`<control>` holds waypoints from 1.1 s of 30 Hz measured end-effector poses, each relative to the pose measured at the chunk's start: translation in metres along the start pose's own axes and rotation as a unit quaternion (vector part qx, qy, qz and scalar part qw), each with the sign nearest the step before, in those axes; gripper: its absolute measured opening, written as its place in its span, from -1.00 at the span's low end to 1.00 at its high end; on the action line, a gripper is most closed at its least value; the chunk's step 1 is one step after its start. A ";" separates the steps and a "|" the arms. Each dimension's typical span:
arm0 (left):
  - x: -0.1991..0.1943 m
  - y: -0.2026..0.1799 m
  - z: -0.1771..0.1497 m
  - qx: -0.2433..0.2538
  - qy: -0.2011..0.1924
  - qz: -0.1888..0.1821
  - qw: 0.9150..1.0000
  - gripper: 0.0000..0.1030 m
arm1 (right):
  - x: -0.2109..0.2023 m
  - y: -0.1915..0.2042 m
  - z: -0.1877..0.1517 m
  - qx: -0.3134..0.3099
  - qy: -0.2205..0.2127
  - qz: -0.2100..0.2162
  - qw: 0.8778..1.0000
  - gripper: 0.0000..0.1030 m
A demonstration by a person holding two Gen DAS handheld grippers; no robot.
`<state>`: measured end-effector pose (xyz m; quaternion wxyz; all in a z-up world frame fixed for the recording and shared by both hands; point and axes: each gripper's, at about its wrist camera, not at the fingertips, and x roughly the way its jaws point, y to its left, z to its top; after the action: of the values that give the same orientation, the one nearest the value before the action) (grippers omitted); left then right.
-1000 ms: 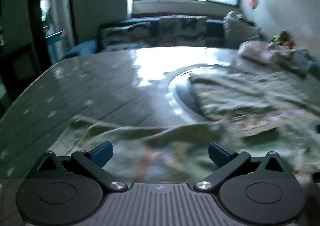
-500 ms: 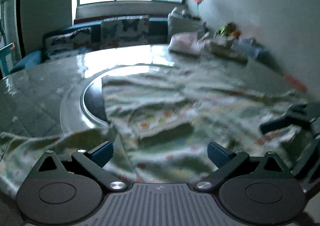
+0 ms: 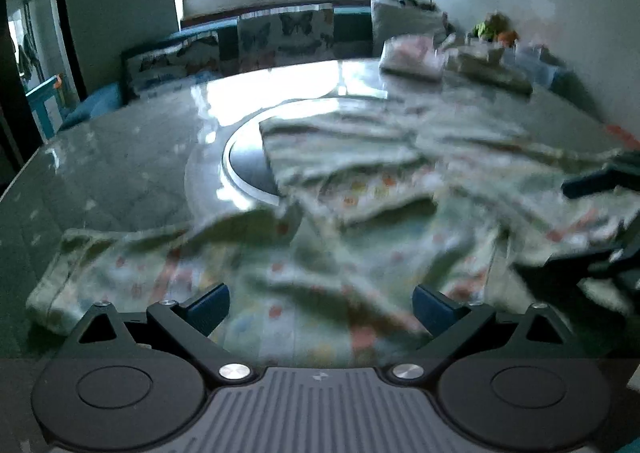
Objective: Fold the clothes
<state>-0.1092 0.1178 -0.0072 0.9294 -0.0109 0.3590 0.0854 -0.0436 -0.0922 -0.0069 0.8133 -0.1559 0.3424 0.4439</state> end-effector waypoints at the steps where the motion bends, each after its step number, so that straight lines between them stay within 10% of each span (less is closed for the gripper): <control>1: 0.000 -0.001 0.004 -0.004 -0.010 -0.002 1.000 0.94 | 0.001 -0.001 0.002 0.002 -0.003 -0.001 1.000 1.00; 12: 0.015 0.001 -0.013 0.003 0.000 0.024 1.000 0.97 | -0.005 -0.007 -0.001 0.023 -0.006 0.009 1.000 1.00; 33: 0.005 0.052 -0.008 -0.136 0.026 0.055 0.989 1.00 | 0.016 -0.031 -0.026 0.042 -0.034 -0.050 0.997 1.00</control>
<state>-0.1201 0.1695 -0.0142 0.9033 -0.1193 0.3685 0.1843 -0.0229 -0.1141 -0.0380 0.8515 -0.1231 0.3246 0.3930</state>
